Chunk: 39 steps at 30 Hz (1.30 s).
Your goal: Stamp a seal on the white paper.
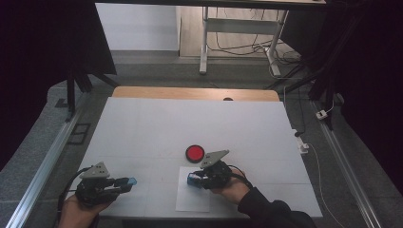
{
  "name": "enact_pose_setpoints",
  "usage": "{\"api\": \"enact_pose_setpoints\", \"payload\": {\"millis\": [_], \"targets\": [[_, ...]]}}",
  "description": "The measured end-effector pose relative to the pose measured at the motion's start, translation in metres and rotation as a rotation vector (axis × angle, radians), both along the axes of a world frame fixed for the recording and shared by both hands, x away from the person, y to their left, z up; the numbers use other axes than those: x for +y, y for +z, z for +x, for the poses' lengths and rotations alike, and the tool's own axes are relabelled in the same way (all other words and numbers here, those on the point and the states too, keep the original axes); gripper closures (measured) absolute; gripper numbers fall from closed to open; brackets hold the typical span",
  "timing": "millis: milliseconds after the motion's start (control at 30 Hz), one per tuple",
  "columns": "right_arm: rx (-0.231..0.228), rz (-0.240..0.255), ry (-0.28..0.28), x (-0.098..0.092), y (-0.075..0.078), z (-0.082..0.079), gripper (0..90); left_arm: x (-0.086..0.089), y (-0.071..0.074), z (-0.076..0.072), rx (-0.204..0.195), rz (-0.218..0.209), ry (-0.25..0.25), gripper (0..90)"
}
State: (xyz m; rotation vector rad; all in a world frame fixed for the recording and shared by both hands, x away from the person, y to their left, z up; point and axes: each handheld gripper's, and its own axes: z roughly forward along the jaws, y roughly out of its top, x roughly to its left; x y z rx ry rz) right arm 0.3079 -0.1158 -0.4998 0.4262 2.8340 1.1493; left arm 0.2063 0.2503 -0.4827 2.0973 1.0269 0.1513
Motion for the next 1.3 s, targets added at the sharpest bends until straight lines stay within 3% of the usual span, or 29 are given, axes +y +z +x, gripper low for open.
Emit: {"api": "enact_pose_setpoints", "payload": {"millis": [200, 333, 667, 967, 1300], "targets": [[-0.064, -0.032, 0.017, 0.0037, 0.0012, -0.0069, 70.7, -0.0001, 0.0000, 0.0000, 0.000, 0.001, 0.000, 68.0], [-0.074, -0.043, 0.014, 0.0039, 0.0016, -0.0083, 70.7, -0.0002, 0.0000, 0.0001, 0.000, 0.001, 0.000, 68.0], [-0.031, -0.019, 0.013, 0.0019, 0.0013, -0.0028, 70.4, -0.0001, 0.0000, 0.0000, 0.001, 0.000, 0.002, 68.0], [0.007, 0.001, -0.031, 0.0017, 0.0022, -0.0008, 69.9, 0.0001, 0.0000, 0.0001, 0.000, -0.001, -0.001, 68.0], [0.002, 0.041, -0.038, -0.0020, 0.0093, 0.0010, 69.9, 0.0000, -0.0001, 0.0001, 0.001, -0.001, 0.000, 68.0]]}}
